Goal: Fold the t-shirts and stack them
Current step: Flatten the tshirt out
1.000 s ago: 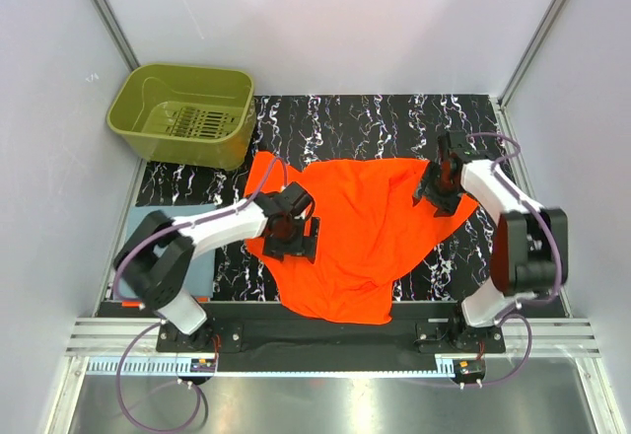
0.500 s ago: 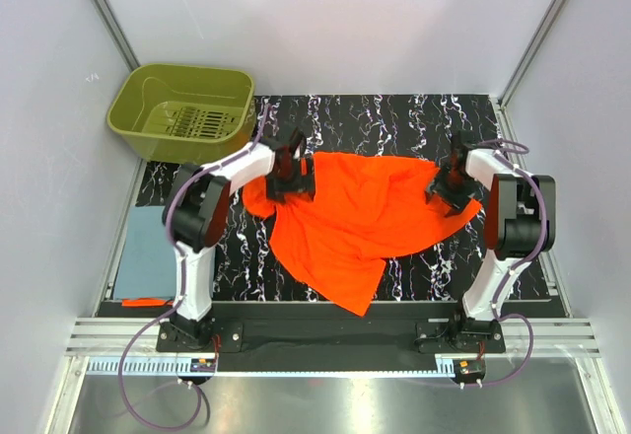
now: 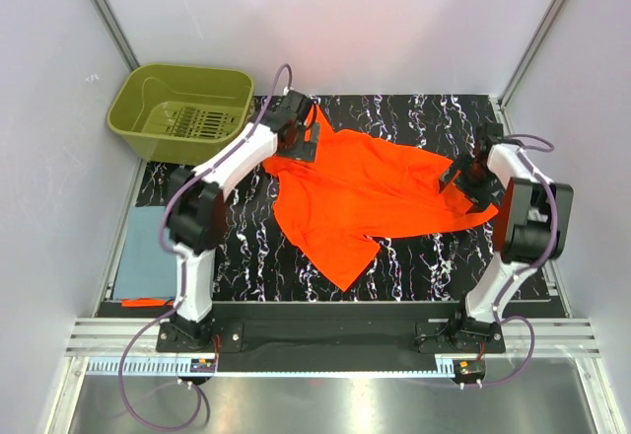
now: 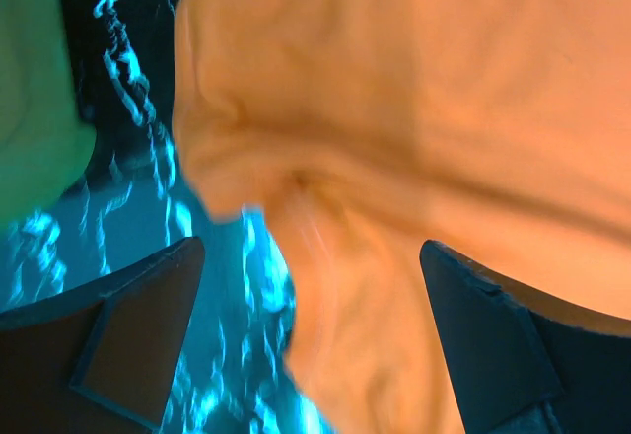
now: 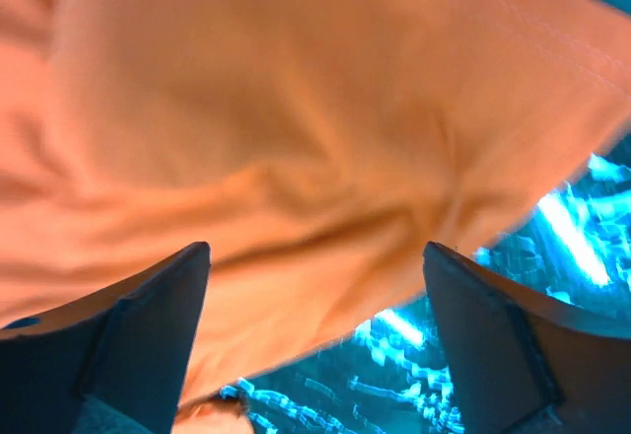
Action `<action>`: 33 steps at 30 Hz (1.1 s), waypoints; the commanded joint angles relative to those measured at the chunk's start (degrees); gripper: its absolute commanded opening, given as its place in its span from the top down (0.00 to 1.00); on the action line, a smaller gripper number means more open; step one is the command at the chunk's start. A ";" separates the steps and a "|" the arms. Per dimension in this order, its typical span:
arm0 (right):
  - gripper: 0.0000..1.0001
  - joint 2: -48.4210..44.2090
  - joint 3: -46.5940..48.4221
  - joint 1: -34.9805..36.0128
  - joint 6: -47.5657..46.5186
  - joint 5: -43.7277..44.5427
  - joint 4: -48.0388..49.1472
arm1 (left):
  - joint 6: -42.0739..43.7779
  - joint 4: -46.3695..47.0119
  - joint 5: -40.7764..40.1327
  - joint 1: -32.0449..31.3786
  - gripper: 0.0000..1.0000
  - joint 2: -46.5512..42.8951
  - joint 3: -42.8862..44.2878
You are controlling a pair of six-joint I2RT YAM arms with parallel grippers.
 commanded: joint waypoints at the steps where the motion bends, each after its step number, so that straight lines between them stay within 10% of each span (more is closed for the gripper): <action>1: 0.00 -10.39 -3.47 0.29 -1.03 -0.59 -2.31 | 1.32 -0.58 0.55 -6.05 0.03 -12.14 -8.58; 11: 0.00 -25.95 -15.01 0.20 3.55 -5.23 -2.49 | -14.86 13.84 19.56 -11.70 0.12 -12.17 -28.67; 23: 0.00 -32.02 -17.82 -0.06 -0.93 -7.69 -8.20 | -3.73 8.67 20.81 8.79 0.12 -11.61 -31.40; 33: 0.00 -32.73 -21.42 0.02 -1.55 -13.76 -6.19 | -15.26 1.71 6.55 -12.28 0.05 -45.00 -45.13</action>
